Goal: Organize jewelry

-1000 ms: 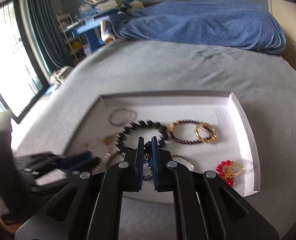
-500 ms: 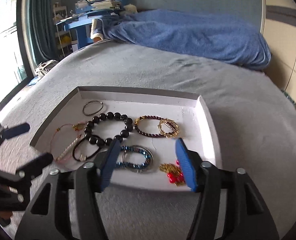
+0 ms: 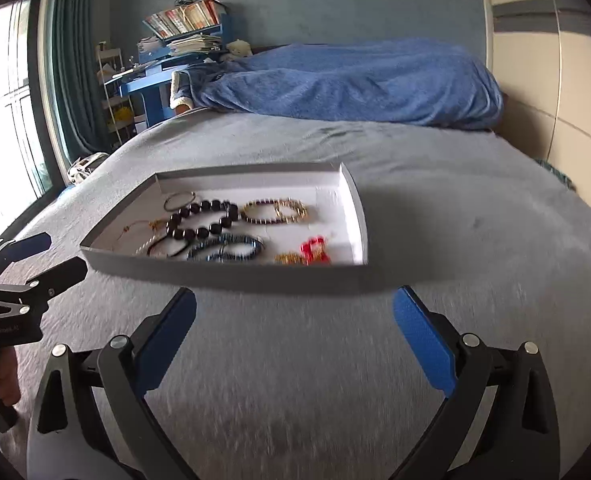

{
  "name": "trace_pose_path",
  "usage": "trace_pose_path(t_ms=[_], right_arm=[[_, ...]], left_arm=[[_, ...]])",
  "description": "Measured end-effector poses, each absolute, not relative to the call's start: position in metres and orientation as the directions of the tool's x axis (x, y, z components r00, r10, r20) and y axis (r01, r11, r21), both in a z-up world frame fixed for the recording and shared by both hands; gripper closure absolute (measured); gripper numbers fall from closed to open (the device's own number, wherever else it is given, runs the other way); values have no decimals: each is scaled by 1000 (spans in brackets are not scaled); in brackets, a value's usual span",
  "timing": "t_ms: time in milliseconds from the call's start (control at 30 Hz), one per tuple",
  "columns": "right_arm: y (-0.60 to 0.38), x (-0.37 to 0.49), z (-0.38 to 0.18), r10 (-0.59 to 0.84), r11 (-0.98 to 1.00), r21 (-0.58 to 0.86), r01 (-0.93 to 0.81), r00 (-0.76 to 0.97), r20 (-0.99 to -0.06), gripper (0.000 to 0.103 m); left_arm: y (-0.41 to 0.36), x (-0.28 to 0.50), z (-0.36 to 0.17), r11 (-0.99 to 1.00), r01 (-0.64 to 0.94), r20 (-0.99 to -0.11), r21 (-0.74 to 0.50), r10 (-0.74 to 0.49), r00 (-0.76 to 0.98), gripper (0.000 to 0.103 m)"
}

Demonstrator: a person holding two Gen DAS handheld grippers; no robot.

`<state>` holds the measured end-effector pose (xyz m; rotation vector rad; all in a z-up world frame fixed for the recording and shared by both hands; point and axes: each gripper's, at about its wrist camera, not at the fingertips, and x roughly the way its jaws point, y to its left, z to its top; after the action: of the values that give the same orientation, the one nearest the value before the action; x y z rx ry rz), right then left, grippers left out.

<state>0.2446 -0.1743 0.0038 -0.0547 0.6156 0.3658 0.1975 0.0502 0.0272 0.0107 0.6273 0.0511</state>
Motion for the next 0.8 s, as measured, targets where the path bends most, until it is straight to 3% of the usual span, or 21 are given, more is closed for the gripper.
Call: trace_pose_path(t_ms=[800], right_arm=[[-184,206,-5,331,933,59,-354,782,-528,5]], left_arm=[[46,160,16,998,-58,-552,-19,38,833,5]])
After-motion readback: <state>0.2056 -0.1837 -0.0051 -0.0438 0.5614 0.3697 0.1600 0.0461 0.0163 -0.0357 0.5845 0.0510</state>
